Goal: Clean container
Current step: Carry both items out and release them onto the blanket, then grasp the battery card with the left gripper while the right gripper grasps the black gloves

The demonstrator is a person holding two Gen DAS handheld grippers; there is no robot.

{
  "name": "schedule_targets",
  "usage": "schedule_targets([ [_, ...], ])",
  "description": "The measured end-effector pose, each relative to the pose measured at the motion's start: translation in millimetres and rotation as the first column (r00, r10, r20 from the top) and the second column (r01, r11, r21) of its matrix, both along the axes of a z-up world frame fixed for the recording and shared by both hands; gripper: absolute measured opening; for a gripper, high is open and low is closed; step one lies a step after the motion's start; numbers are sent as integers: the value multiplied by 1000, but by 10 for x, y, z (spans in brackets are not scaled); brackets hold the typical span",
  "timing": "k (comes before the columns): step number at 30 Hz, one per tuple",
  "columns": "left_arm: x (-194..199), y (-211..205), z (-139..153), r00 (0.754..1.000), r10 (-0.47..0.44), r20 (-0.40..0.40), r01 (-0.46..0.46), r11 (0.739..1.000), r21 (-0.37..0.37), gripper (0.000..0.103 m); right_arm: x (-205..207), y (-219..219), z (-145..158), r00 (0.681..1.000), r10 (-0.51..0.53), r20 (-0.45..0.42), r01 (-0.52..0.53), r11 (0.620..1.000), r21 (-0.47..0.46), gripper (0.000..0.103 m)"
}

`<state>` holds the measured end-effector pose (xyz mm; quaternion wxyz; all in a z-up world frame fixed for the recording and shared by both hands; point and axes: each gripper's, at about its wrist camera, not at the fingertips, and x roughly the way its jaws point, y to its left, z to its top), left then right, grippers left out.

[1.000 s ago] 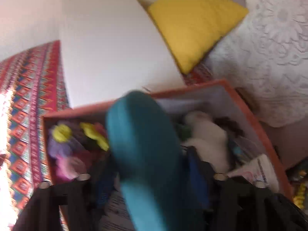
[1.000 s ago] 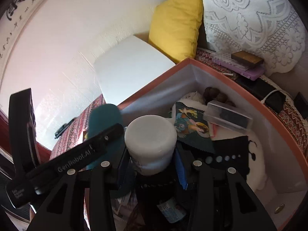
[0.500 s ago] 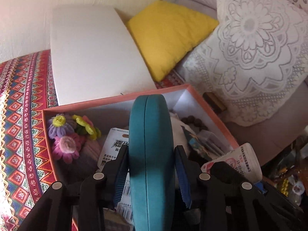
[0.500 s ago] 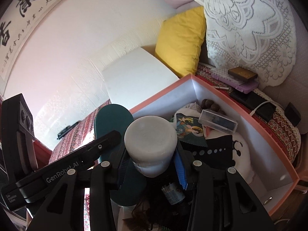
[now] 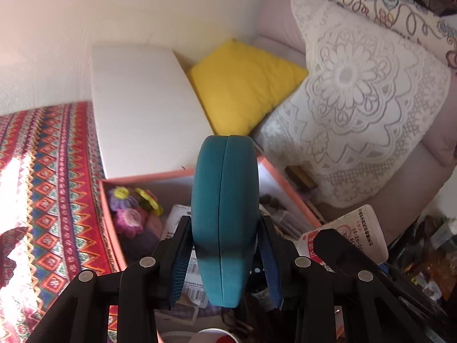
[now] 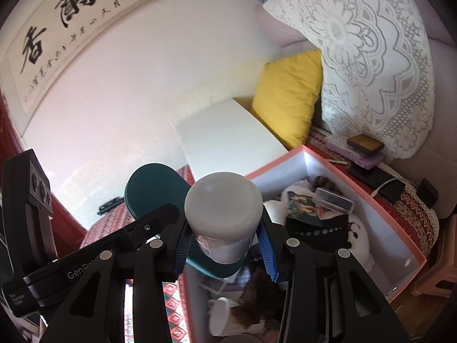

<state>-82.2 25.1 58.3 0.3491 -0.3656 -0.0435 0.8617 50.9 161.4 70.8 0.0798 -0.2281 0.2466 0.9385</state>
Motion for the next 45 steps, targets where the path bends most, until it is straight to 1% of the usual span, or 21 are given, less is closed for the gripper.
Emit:
schedule_targets([
  [5, 128, -466, 236, 996, 67, -53, -65, 997, 28, 39, -51, -476, 224, 997, 52, -55, -49, 997, 60, 45],
  [7, 146, -689, 313, 993, 100, -69, -97, 995, 35, 39, -89, -726, 285, 995, 81, -58, -75, 993, 95, 45],
  [10, 144, -1046, 399, 984, 158, -83, -155, 987, 40, 39, -209, -1092, 280, 990, 136, -46, -130, 986, 107, 45],
  [12, 106, -1303, 391, 975, 204, -82, -202, 979, 33, 39, -332, -1354, 240, 983, 181, -25, -177, 978, 110, 45],
  [16, 2, -1896, 255, 954, 296, -48, -295, 955, 19, 39, -624, -1937, 118, 963, 268, 32, -270, 953, 138, 45],
  [18, -36, -2194, 146, 936, 350, -42, -351, 936, -3, 39, -809, -2246, -6, 948, 311, 71, -319, 934, 159, 45],
  [21, -117, -2558, -76, 908, 417, -33, -418, 906, -58, 39, -1060, -2702, -234, 918, 369, 143, -391, 903, 180, 45],
  [25, -314, -2967, -438, 870, 493, 0, -489, 862, -134, 39, -1364, -3179, -570, 878, 422, 226, -464, 866, 186, 46],
  [26, -381, -3061, -534, 861, 509, 10, -502, 851, -152, 39, -1437, -3241, -643, 874, 424, 238, -469, 864, 184, 46],
  [27, -450, -3145, -603, 850, 527, 19, -517, 840, -163, 39, -1510, -3301, -714, 870, 425, 249, -473, 862, 182, 47],
  [28, -519, -3228, -671, 838, 544, 29, -532, 829, -174, 39, -1583, -3360, -786, 866, 427, 260, -478, 860, 180, 55],
  [29, -588, -3312, -738, 826, 562, 38, -547, 817, -185, 40, -1627, -3389, -815, 871, 414, 266, -469, 862, 193, 62],
  [30, -641, -3386, -761, 809, 587, 29, -571, 796, -202, 43, -1671, -3416, -843, 875, 400, 271, -459, 864, 206, 74],
  [31, -679, -3448, -765, 791, 611, 14, -594, 774, -219, 55, -1711, -3425, -847, 886, 381, 265, -440, 871, 218, 78],
  [32, -692, -3495, -755, 781, 624, 2, -608, 762, -223, 67, -1722, -3412, -836, 894, 368, 256, -425, 878, 221, 79],
  [33, -704, -3541, -745, 771, 637, -10, -622, 750, -226, 70, -1727, -3355, -820, 897, 367, 245, -419, 883, 211, 80],
  [35, -676, -3578, -710, 757, 653, -35, -642, 732, -228, 72, -1720, -3226, -783, 905, 359, 228, -403, 895, 189, 81],
  [37, -652, -3546, -691, 759, 650, -38, -641, 735, -224, 76, -1685, -3091, -750, 915, 343, 214, -381, 909, 171, 82],
  [39, -602, -3459, -689, 767, 640, -38, -631, 742, -226, 77, -1631, -2922, -693, 925, 324, 201, -357, 921, 157, 82],
  [42, -504, -3187, -689, 799, 601, -30, -592, 776, -219, 77, -1499, -2674, -587, 942, 284, 180, -312, 938, 151, 82],
  [45, -345, -2782, -656, 839, 543, -40, -538, 814, -217, 77, -1306, -2361, -430, 960, 241, 145, -262, 952, 157, 83],
])
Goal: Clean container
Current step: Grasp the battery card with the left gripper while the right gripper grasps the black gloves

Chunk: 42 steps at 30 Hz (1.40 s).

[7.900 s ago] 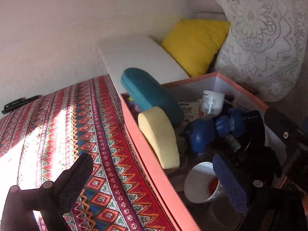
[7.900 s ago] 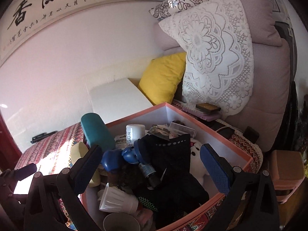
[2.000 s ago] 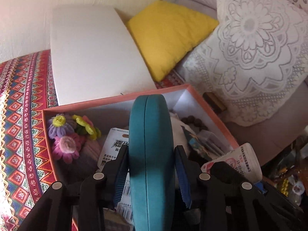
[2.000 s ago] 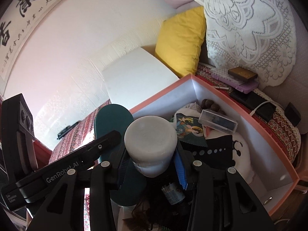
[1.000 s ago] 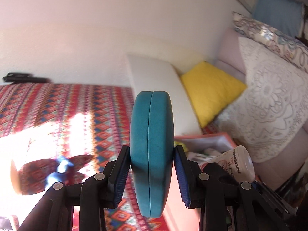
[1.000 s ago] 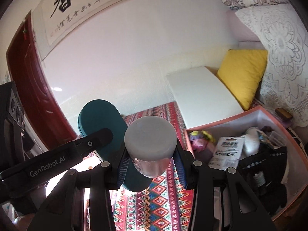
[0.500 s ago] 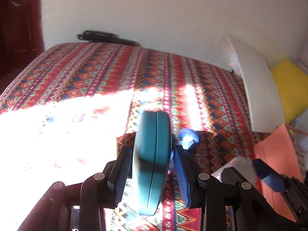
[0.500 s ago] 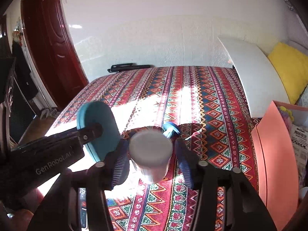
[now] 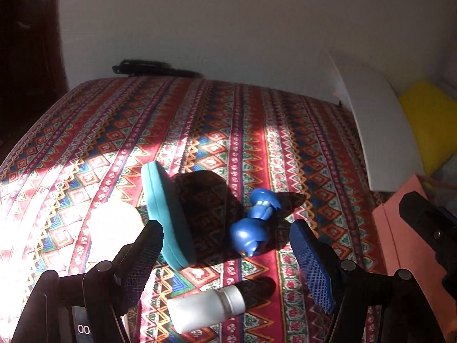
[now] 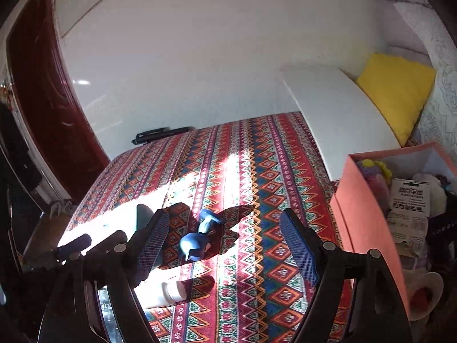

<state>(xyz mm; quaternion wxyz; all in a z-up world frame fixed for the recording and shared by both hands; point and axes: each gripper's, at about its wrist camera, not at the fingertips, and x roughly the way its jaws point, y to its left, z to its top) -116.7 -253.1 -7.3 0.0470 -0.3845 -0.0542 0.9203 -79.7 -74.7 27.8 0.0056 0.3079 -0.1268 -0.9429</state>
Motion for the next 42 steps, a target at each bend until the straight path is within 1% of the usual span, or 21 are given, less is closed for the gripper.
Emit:
schedule_targets([
  [4, 166, 578, 61, 994, -108, -11, 108, 994, -28, 77, 311, 513, 168, 995, -92, -40, 93, 996, 10, 86],
  [7, 273, 991, 98, 984, -180, -16, 179, 983, -44, 78, 560, 988, 260, 982, -178, -57, 178, 984, 0, 86],
  [11, 387, 1474, 113, 968, -249, -25, 248, 967, -52, 78, 952, 1698, 328, 947, -316, -64, 314, 949, -34, 87],
  [15, 506, 1997, 120, 941, -338, -27, 336, 940, -65, 78, 1330, 2378, 295, 902, -430, -33, 427, 901, -79, 87],
  [18, 628, 2417, 94, 912, -410, -16, 408, 910, -78, 78, 1407, 2690, 133, 895, -444, 33, 445, 889, -110, 87],
  [21, 687, 2841, -20, 878, -479, 21, 478, 872, -103, 78, 1480, 2998, -30, 886, -453, 99, 463, 875, -139, 87],
  [23, 699, 3094, -117, 854, -518, 52, 521, 845, -122, 78, 1436, 3092, -182, 892, -429, 142, 448, 877, -171, 87],
  [25, 666, 3295, -225, 839, -538, 80, 544, 827, -144, 78, 1336, 3173, -380, 898, -391, 203, 431, 876, -215, 85],
  [27, 587, 3445, -323, 833, -544, 106, 554, 818, -155, 78, 1243, 3198, -530, 897, -367, 248, 422, 878, -226, 85],
  [29, 452, 3522, -436, 839, -528, 131, 544, 823, -164, 78, 1127, 3212, -646, 888, -356, 289, 422, 883, -208, 85],
  [32, 230, 3563, -586, 848, -503, 167, 527, 837, -150, 78, 956, 3201, -766, 877, -349, 330, 415, 897, -152, 85],
  [33, 187, 3594, -616, 845, -506, 173, 530, 834, -151, 78, 921, 3172, -763, 876, -347, 334, 406, 906, -124, 83],
  [35, 116, 3670, -640, 842, -507, 182, 534, 831, -155, 78, 904, 3135, -746, 886, -334, 321, 378, 921, -88, 64],
  [36, 89, 3698, -632, 841, -509, 185, 536, 829, -158, 78, 896, 3116, -737, 891, -326, 314, 365, 929, -69, 42],
  [37, 61, 3735, -635, 836, -512, 197, 543, 824, -164, 78, 884, 3145, -756, 905, -294, 308, 339, 935, -104, 25],
  [40, 12, 3839, -644, 817, -522, 244, 566, 807, -171, 78, 962, 3214, -747, 925, -255, 281, 313, 931, -188, 20],
  [42, 41, 3913, -662, 790, -550, 270, 600, 783, -161, 78, 1043, 3312, -732, 932, -262, 249, 322, 915, -243, 19],
])
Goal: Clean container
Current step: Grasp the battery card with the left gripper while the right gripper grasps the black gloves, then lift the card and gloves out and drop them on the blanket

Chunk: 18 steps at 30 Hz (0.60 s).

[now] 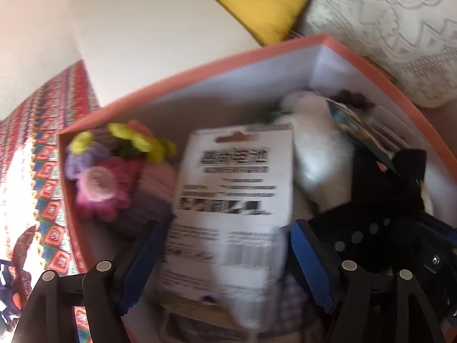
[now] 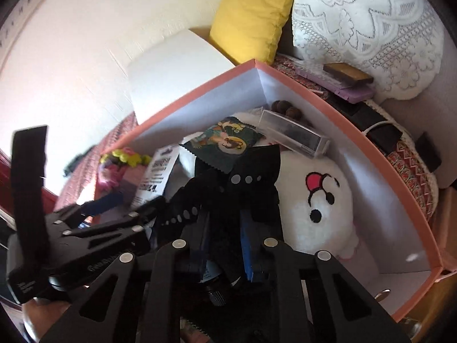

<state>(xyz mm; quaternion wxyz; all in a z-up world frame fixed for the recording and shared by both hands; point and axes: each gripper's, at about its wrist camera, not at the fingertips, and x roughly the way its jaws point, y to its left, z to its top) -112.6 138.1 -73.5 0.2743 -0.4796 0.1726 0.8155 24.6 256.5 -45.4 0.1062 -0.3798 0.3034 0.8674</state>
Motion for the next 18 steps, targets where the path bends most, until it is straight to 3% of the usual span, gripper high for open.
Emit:
schedule_targets([
  [4, 70, 228, -97, 998, -70, 5, 70, 994, -89, 78, 207, 97, 154, 996, -60, -73, 60, 998, 3, 19],
  [6, 6, 261, -95, 998, -56, -1, 55, 994, -97, 78, 250, 101, 189, 994, -68, -87, 69, 998, 10, 19],
  [8, -63, 207, -59, 999, -34, -12, 33, 996, -84, 48, 251, 100, 190, 994, -65, -93, 65, 998, -4, 19],
  [9, -97, 179, -40, 1000, -23, -18, 22, 997, -77, 47, 255, 94, 198, 993, -64, -97, 64, 998, -4, 19],
  [12, -6, 105, 163, 997, -12, -82, 9, 999, -37, 22, 272, 86, 249, 991, -65, -119, 65, 998, -6, 19],
  [14, 62, 54, 286, 993, -5, -115, 3, 1000, -13, 15, 308, 79, 303, 987, -70, -144, 70, 998, -7, 19],
  [18, 158, -56, 436, 987, 19, -161, -16, 1000, 16, 15, 414, 21, 439, 977, -77, -200, 80, 997, 8, 19],
])
